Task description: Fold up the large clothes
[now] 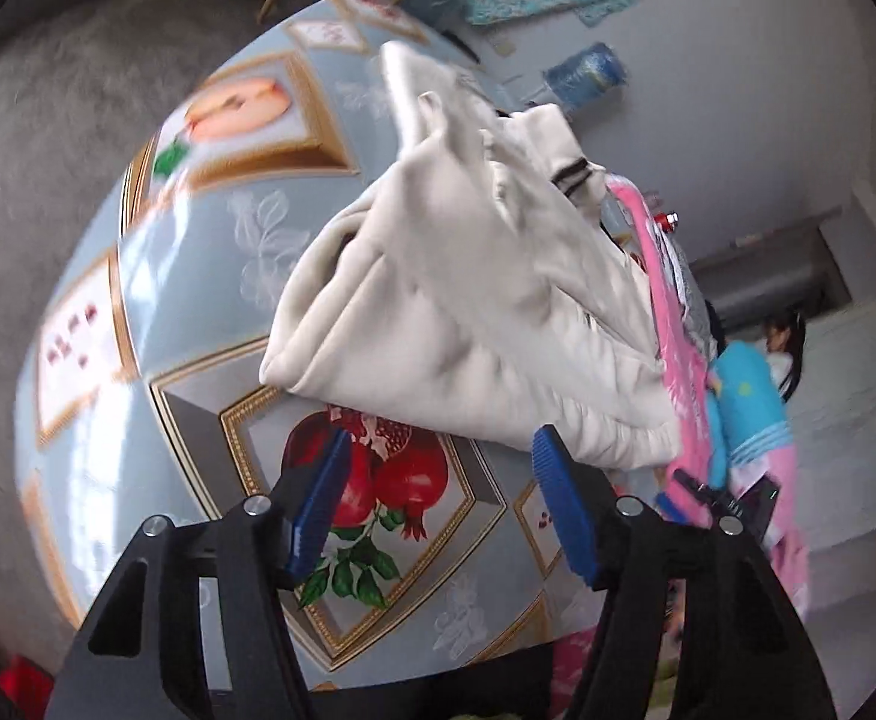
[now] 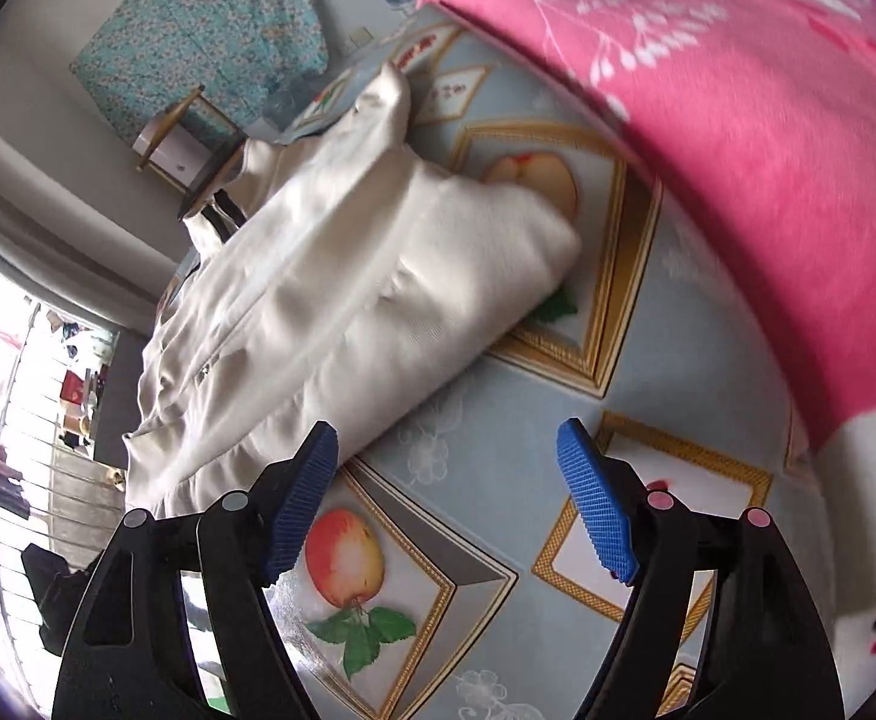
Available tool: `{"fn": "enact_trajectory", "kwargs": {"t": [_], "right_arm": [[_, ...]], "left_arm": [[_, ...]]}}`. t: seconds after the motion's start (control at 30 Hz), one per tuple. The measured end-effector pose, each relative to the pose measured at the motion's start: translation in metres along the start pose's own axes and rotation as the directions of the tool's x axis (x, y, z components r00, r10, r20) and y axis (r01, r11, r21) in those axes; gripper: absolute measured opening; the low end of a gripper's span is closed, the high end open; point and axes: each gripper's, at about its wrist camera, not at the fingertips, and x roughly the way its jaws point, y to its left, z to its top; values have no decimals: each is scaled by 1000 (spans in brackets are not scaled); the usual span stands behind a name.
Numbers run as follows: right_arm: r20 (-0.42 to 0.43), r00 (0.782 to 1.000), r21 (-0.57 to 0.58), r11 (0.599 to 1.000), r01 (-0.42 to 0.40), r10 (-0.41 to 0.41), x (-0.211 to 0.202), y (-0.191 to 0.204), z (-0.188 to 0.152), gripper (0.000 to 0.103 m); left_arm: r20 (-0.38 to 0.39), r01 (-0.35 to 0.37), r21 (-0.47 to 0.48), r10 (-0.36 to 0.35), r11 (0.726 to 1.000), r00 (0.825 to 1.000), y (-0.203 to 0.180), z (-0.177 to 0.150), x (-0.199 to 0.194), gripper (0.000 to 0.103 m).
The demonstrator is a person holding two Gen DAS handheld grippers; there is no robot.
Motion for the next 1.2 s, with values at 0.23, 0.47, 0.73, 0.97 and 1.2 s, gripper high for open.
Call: {"fn": "enact_trajectory", "kwargs": {"t": [0.23, 0.47, 0.73, 0.97, 1.2], "right_arm": [[40, 999, 45, 999, -22, 20, 12, 2, 11, 73], [119, 992, 59, 998, 22, -29, 24, 12, 20, 73], [274, 920, 12, 957, 290, -282, 40, 42, 13, 49], [358, 849, -163, 869, 467, -389, 26, 68, 4, 5], [443, 823, -247, 834, 494, -356, -12, 91, -24, 4]], "left_arm": [[50, 84, -221, -75, 972, 996, 24, 13, 10, 62], [132, 39, -311, 3, 950, 991, 17, 7, 8, 62], [227, -341, -92, 353, 935, 907, -28, -3, 22, 34], [452, -593, 290, 439, 751, 777, -79, -34, 22, 10], [577, -634, 394, 357, 666, 734, -106, -50, -16, 8]]}}
